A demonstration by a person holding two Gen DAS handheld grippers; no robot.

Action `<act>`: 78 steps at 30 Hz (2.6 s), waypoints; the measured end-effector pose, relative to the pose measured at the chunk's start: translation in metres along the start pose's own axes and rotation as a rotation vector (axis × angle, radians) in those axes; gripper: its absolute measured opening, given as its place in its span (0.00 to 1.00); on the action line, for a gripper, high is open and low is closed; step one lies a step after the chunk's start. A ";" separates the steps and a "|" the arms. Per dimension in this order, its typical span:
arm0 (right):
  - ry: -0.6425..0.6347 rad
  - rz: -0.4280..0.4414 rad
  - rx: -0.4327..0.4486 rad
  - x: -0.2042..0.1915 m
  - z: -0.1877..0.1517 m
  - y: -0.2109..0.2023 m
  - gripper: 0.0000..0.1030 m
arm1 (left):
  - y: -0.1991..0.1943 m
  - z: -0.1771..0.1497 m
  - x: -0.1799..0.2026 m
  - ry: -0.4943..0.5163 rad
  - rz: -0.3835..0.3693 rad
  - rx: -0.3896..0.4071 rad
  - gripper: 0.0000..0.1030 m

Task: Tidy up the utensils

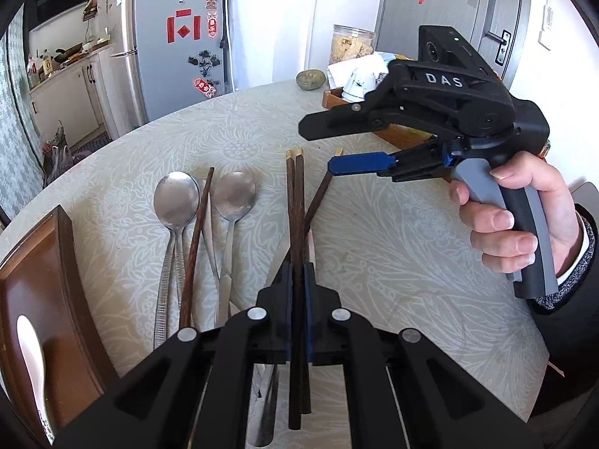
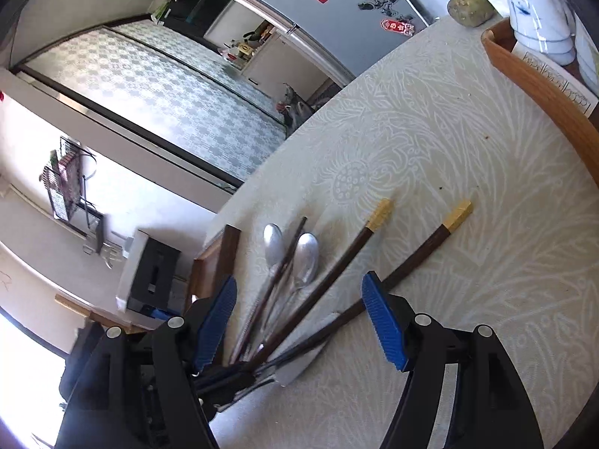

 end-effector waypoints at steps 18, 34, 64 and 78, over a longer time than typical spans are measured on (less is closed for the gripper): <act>-0.078 -0.246 -0.101 -0.006 0.009 0.047 0.18 | 0.006 -0.011 0.006 0.006 0.005 -0.007 0.08; -0.156 -0.172 -0.062 -0.079 0.004 0.043 0.14 | -0.043 -0.022 -0.008 0.007 0.050 0.056 0.08; -0.383 -0.111 -0.286 -0.194 -0.031 0.229 0.14 | -0.107 -0.100 -0.139 -0.212 0.242 0.053 0.10; -0.439 -0.166 -0.315 -0.191 -0.038 0.249 0.17 | -0.094 -0.101 -0.138 -0.225 0.262 0.028 0.15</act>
Point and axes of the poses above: each gripper's, at about its wrist camera, not at the fingertips, and y roughly the way its jaws point, x to its right, z to its top, the point moved 3 cm from there along y, roughly the way its jaws point
